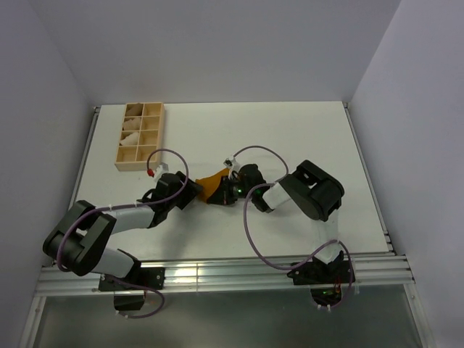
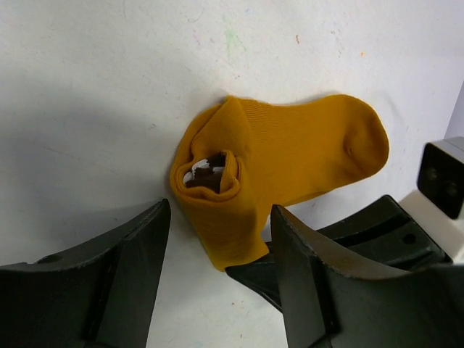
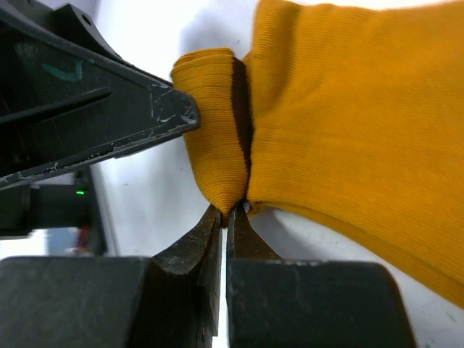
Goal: Roll the socks
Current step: Roll the sock at the center of the board.
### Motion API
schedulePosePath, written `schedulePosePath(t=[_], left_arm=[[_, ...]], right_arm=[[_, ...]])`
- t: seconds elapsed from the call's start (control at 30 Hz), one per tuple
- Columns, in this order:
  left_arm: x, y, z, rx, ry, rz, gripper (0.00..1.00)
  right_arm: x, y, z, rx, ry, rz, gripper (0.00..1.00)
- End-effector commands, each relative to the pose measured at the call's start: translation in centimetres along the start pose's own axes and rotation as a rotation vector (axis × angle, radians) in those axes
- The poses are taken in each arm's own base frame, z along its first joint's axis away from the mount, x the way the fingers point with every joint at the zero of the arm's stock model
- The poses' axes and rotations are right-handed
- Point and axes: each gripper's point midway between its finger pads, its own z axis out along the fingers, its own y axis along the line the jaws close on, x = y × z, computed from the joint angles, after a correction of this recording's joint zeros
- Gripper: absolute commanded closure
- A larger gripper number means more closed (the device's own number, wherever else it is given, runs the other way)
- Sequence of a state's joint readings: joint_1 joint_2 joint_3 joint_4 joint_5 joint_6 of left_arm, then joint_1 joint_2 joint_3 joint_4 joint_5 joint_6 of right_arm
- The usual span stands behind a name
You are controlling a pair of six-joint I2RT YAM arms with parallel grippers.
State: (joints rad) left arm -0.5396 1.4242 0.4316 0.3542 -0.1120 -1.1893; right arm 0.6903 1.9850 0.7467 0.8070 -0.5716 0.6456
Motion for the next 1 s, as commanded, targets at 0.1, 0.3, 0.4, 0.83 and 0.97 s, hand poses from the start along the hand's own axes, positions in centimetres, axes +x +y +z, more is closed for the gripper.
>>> schedulePosePath(t=[0.1, 0.3, 0.4, 0.83, 0.97], left_arm=[[-0.4, -2.0, -0.1, 0.068, -0.004, 0.004, 0.38], [-0.1, -1.5, -0.5, 0.066, -0.002, -0.002, 0.40], [0.1, -1.1, -0.4, 0.053, 0.008, 0.002, 0.41], [0.7, 0.4, 0.3, -0.007, 0.017, -0.022, 0.50], [0.8, 0.9, 0.6, -0.034, 0.023, -0.023, 0.62]], right_arm=[[2.3, -1.4, -0.7, -0.016, 0.059, 0.202, 1.00], [2.6, -1.9, -0.4, -0.025, 0.077, 0.269, 1.00], [2.9, -2.5, -0.3, 0.006, 0.106, 0.272, 1.00], [2.5, -2.5, 0.1, 0.053, 0.186, 0.253, 1.00], [2.8, -2.7, 0.1, 0.063, 0.203, 0.260, 0.99]])
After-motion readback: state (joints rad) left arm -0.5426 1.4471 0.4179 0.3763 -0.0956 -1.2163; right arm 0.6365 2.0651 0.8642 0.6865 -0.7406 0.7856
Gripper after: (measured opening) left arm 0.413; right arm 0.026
